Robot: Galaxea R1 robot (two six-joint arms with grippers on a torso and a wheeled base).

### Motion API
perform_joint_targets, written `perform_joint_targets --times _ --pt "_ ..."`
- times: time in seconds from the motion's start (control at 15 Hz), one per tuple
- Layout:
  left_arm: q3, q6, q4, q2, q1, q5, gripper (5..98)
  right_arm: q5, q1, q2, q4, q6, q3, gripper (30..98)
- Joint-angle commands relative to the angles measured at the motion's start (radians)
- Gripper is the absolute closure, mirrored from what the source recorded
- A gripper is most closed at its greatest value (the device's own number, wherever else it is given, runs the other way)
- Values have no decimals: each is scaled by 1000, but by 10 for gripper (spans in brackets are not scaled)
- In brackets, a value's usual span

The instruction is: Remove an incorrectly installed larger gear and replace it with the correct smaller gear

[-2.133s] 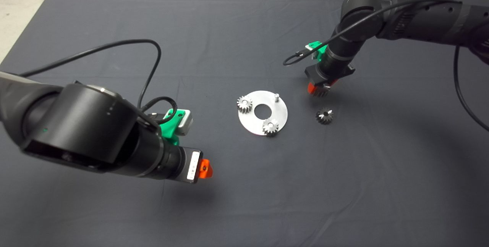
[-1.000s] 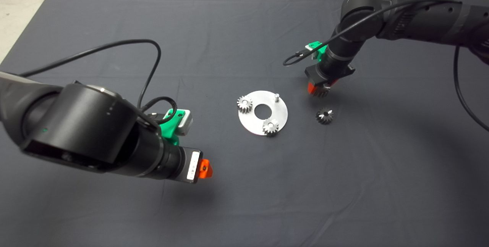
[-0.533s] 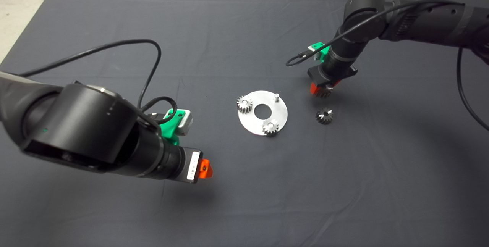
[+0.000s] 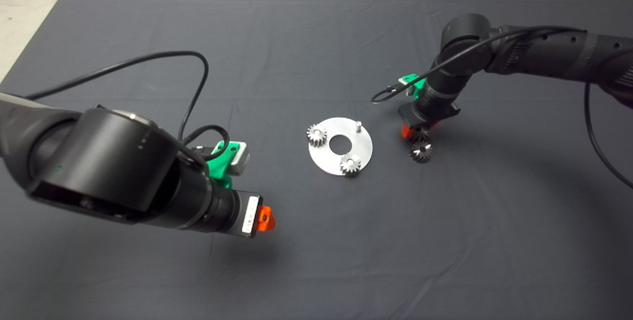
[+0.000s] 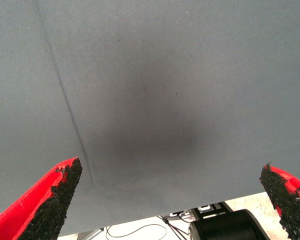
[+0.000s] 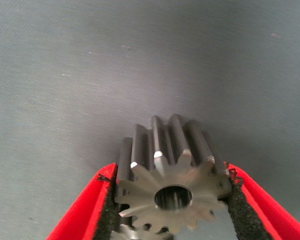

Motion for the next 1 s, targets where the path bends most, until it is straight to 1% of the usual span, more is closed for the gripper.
perform_joint_targets --times 0.0,0.13,0.2,0.27,0.4,0.53,0.67,0.73,0.8,0.87,0.93 --pt "-2 3 11 0 -4 16 115 -130 20 -20 -47 -4 8 746" --pt "0 3 11 0 -6 16 115 -130 20 -13 -47 -4 9 738" --pt "0 3 11 0 -6 16 115 -130 20 -11 -47 -3 9 703" --pt "0 2 11 0 -6 16 115 -130 20 -6 -47 -4 9 693" --pt "-2 3 11 0 -6 16 115 -130 20 -9 -47 -3 9 648" --pt "-3 3 11 0 -6 16 115 -131 20 -7 -42 0 13 648" --pt "-10 5 11 1 -6 16 115 -131 29 -9 -36 5 43 648" --pt "-11 7 11 1 -6 16 115 -137 44 -7 -15 9 60 648" --pt "-13 12 11 0 -6 16 115 -138 64 -7 38 11 61 648" --pt "-13 14 11 0 -6 16 115 -136 69 -7 101 11 62 648" --pt "-13 14 11 0 -6 16 115 -136 70 -6 139 15 65 648"
